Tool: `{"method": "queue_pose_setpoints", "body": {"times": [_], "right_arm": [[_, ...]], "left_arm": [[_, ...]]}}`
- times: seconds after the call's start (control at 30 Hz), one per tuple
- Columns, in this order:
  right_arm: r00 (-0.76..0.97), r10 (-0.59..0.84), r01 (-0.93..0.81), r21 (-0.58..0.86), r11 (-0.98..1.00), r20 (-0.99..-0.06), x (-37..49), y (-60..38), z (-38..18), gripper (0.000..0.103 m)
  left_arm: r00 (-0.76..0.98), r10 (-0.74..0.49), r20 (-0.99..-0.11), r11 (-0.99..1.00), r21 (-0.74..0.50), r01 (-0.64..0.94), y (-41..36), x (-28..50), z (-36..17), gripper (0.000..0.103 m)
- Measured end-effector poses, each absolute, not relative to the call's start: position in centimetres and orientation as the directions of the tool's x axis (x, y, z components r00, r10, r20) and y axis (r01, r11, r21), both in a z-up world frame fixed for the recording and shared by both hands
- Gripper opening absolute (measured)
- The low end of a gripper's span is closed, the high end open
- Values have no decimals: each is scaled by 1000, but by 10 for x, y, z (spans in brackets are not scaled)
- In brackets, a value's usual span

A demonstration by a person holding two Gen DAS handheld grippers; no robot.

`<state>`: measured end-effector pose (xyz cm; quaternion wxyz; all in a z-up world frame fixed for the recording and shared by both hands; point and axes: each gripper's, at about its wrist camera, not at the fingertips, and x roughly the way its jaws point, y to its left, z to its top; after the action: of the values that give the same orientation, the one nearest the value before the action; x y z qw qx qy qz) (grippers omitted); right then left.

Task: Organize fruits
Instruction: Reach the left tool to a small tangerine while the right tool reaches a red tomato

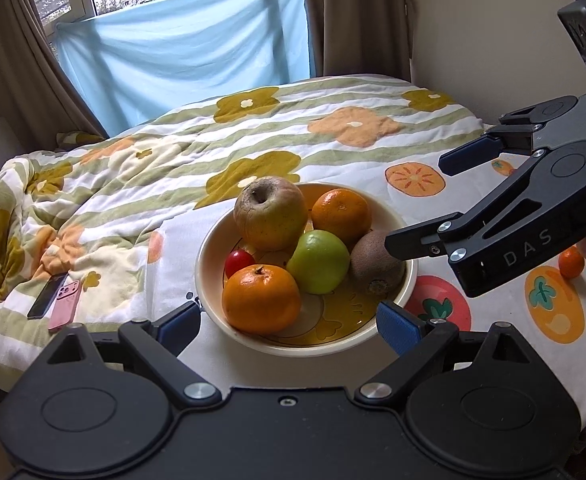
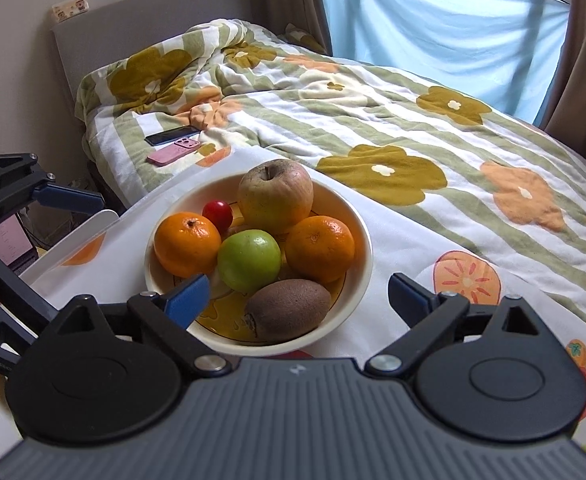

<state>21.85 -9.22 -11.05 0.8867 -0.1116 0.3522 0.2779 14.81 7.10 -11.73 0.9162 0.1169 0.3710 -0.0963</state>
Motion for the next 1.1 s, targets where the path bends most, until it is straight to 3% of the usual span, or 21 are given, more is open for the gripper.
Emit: {"method": "queue_pose_setpoints", "body": {"times": [0.63,1.1], "right_arm": [[719,312,-337,81,938,-621,134,-196,-41,103],[732,133,-140,44,989,-668,79,-327,-81,103]], "left_arm": [[769,-81,-634,964,146,222,-9,94,-71,97],[717,-229,-658,916,104,388,-112,65,-104,97]]}}
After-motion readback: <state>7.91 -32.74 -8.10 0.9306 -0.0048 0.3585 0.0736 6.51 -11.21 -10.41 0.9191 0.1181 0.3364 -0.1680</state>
